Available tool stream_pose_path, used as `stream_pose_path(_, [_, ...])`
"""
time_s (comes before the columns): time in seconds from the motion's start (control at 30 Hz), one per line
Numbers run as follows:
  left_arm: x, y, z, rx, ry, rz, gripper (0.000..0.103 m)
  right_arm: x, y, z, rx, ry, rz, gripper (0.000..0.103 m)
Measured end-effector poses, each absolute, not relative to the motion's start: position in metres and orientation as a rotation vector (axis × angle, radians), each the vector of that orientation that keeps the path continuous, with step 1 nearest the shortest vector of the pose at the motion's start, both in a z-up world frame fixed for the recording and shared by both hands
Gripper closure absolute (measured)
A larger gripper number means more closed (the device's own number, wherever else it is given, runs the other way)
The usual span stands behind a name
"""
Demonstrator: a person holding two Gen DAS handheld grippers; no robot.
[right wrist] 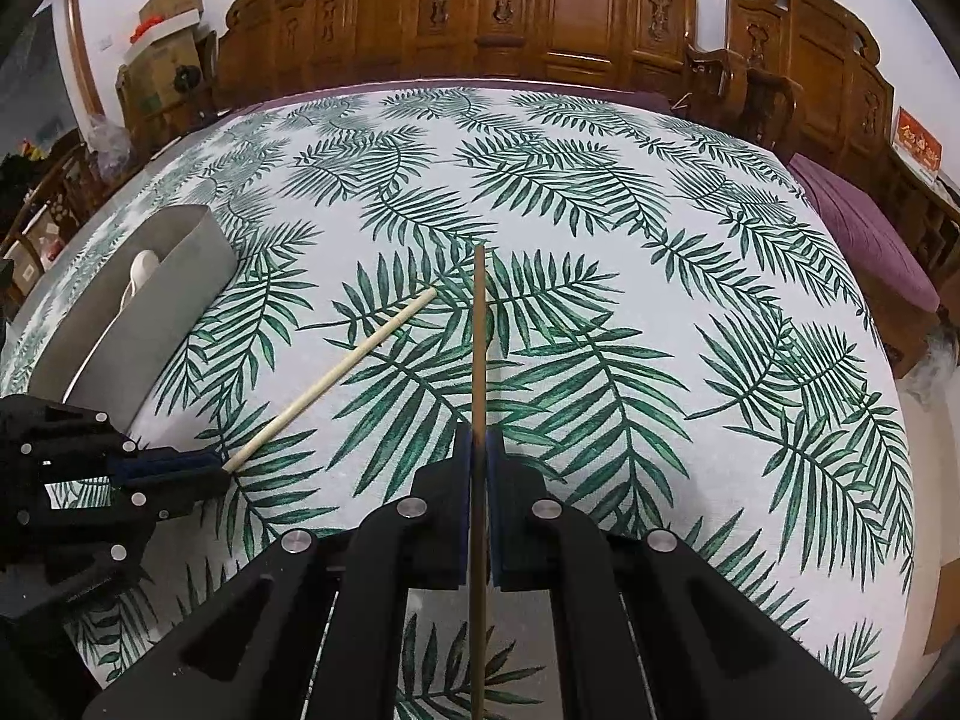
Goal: Organize utensils
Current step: 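Grasp another wooden chopstick with left tool while right tool holds its chopstick, then carry chopstick into grey tray and release with left tool while right tool holds chopstick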
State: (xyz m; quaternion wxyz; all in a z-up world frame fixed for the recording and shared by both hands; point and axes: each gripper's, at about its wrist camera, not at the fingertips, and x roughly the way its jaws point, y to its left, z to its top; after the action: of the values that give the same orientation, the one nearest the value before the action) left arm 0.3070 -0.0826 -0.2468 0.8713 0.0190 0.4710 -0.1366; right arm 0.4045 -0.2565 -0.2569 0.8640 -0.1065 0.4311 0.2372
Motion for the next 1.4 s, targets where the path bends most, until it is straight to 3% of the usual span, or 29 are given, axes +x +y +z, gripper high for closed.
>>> stream_pose_path(0.87, [0.267,-0.033,-0.174,0.005,0.82,-0.283,0.099,0.384,-0.221,-0.231,-0.195,0.824,0.547,0.097])
stream_pose_path(1.4, [0.245,0.024,-0.174,-0.024,0.824,-0.202,0.099,0.371,-0.195,-0.238,-0.244,0.829,0.565,0.097])
